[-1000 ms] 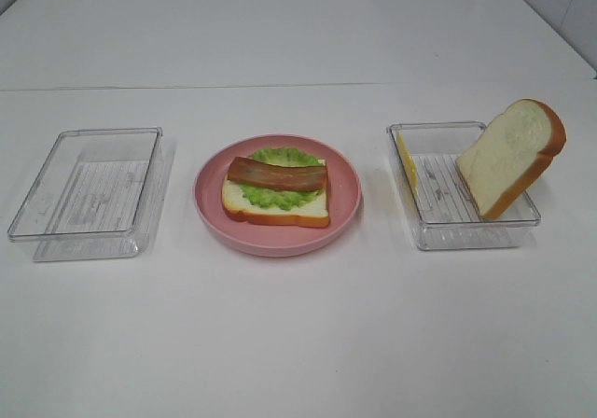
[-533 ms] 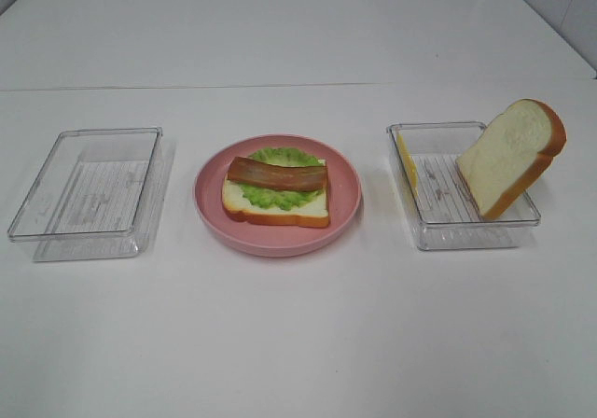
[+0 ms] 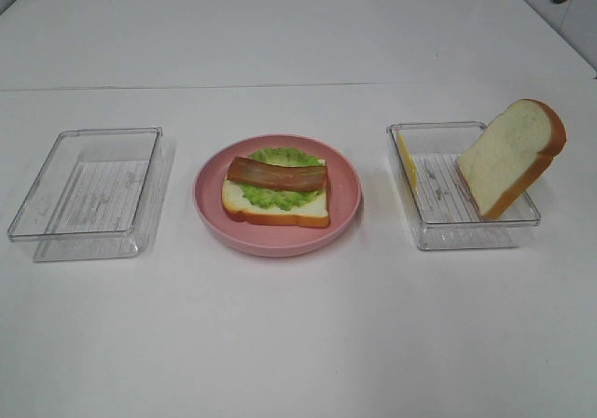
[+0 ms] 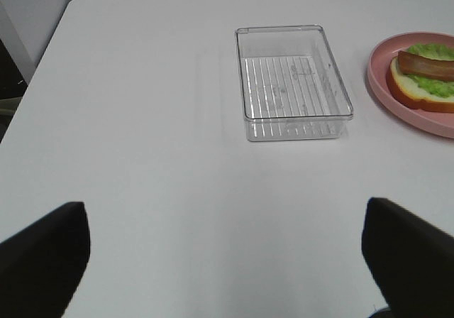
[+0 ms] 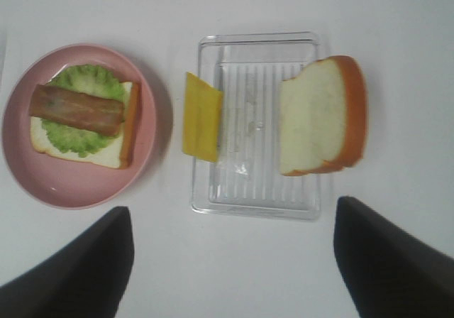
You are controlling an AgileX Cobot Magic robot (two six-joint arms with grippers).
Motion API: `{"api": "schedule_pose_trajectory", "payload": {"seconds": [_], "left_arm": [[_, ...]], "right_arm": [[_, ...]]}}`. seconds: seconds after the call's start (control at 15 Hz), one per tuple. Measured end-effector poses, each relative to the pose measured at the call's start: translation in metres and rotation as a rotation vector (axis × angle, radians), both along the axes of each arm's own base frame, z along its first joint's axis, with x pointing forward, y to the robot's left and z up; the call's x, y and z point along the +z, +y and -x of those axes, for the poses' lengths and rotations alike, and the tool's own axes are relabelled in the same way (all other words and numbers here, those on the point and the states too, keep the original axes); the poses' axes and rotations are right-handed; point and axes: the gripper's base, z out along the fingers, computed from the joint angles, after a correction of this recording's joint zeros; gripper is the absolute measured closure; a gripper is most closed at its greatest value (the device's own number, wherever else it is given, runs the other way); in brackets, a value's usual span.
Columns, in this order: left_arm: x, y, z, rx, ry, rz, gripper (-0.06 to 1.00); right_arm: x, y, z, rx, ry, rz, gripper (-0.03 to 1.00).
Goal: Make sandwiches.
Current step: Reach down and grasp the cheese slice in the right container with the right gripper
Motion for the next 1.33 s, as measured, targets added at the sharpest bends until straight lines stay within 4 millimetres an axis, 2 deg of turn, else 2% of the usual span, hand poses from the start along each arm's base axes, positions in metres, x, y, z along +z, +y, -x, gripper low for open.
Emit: {"api": "schedule_pose_trajectory", "payload": {"seconds": [0.07,0.2,0.33,0.53,0.8,1.33], "left_arm": [[0.0,0.0,0.0,0.0,0.0,0.0,-0.02],[0.0,0.0,0.0,0.0,0.0,0.0,-0.02],[0.0,0.0,0.0,0.0,0.0,0.0,-0.02],[0.0,0.0,0.0,0.0,0.0,0.0,-0.02],[0.0,0.0,0.0,0.0,0.0,0.0,-0.02],[0.0,0.0,0.0,0.0,0.0,0.0,-0.02]], "right_arm": [[-0.022,0.033,-0.035,0.08,0.075,-0.009,0.21],[-0.049,0.059,-0.068,0.111,0.154,-0.014,0.21],[-0.067,0.072,-0.087,0.124,0.2,-0.011,0.21],[-0.111,0.083,-0.118,0.111,0.292,-0.018,0.21],[-0.163,0.085,-0.13,0.109,0.411,0.019,0.21],[-0.204,0.084,-0.138,0.105,0.471,0.063,0.21]]}}
